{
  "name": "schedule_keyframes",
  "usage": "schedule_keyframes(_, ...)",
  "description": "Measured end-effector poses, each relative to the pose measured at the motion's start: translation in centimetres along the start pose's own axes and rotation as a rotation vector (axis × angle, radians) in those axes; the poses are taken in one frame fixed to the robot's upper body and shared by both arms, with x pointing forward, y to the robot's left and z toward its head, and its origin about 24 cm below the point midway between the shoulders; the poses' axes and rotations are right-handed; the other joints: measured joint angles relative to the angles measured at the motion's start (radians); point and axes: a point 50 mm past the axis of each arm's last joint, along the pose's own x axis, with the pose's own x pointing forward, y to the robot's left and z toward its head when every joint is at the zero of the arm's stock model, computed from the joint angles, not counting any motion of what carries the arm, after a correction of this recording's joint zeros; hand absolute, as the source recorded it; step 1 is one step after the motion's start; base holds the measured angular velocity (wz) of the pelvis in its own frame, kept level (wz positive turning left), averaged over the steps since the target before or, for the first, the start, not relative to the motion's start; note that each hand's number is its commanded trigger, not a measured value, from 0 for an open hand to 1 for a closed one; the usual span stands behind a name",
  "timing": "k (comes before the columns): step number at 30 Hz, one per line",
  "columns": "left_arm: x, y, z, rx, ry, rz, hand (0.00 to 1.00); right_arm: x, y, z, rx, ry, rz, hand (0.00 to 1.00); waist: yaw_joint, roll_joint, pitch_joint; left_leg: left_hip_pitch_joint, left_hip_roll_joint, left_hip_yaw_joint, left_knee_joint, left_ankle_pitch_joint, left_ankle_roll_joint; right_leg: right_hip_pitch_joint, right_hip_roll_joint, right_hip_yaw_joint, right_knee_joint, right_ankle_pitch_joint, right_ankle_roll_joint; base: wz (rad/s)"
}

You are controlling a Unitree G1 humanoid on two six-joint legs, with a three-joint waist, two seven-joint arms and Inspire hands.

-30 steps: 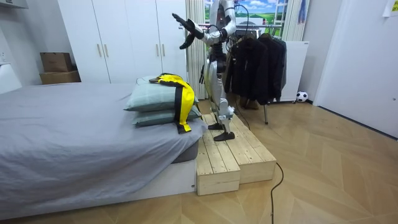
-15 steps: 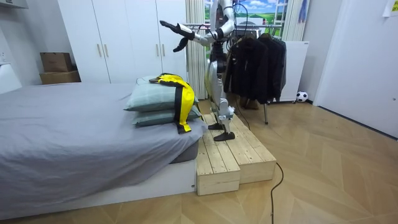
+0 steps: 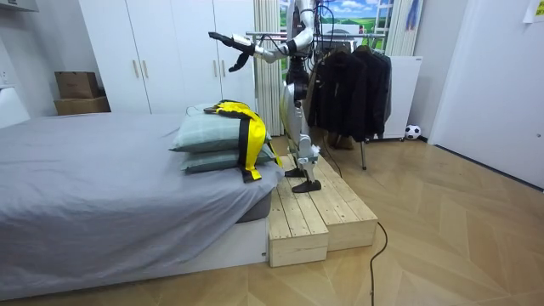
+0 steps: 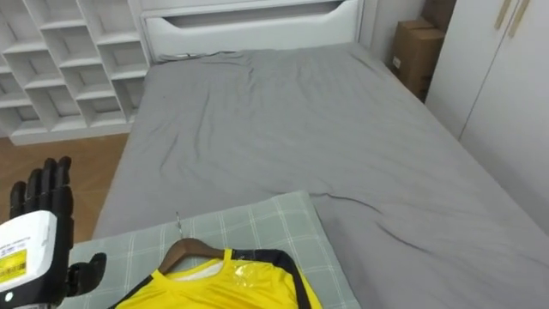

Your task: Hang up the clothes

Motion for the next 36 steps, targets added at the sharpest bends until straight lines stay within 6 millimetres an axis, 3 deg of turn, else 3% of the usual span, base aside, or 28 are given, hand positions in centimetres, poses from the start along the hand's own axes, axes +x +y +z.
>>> schedule_keyframes(7, -0.4, -0.9, 0.7, 0.0, -0.017, -0.084, 0.0, 0.0, 0.1, 0.0, 0.003, 0.005, 0.001, 0.0, -0.021, -0.006, 0.0044, 0.003, 0.0, 0.003, -0.001, 0.0, 0.0, -0.002, 0.005, 0.014, 0.0, 0.0, 0.0, -0.07)
schedule_keyframes(22, -0.5, -3.3, -0.1, 0.028, 0.087, -0.307, 0.0, 0.1, 0.4, 0.6, 0.01, 0.028, 0.005, 0.0, -0.046, -0.017, -0.0011, -0.001, 0.003, 0.003, -0.002, 0.0, 0.0, -0.002, 0.004, 0.008, -0.002, 0.0, -0.001, 0.01)
schedule_keyframes(31, -0.2, -3.6, 0.2, 0.008, 0.106, -0.34, 0.0, 0.2, 0.7, 0.8, 0.011, 0.024, 0.012, 0.0, -0.051, -0.007, -0.0058, -0.023, 0.005, 0.004, 0.0, 0.0, 0.0, -0.022, 0.006, 0.007, -0.001, 0.003, -0.004, 0.01)
schedule_keyframes(36, 0.3, -3.8, 0.3, -0.018, 0.119, -0.36, 0.0, 0.2, 0.7, 0.8, 0.012, 0.023, 0.013, 0.0, -0.057, 0.004, -0.0038, -0.025, 0.01, 0.006, -0.001, 0.0, 0.0, -0.024, 0.007, -0.001, 0.002, 0.005, -0.005, 0.01)
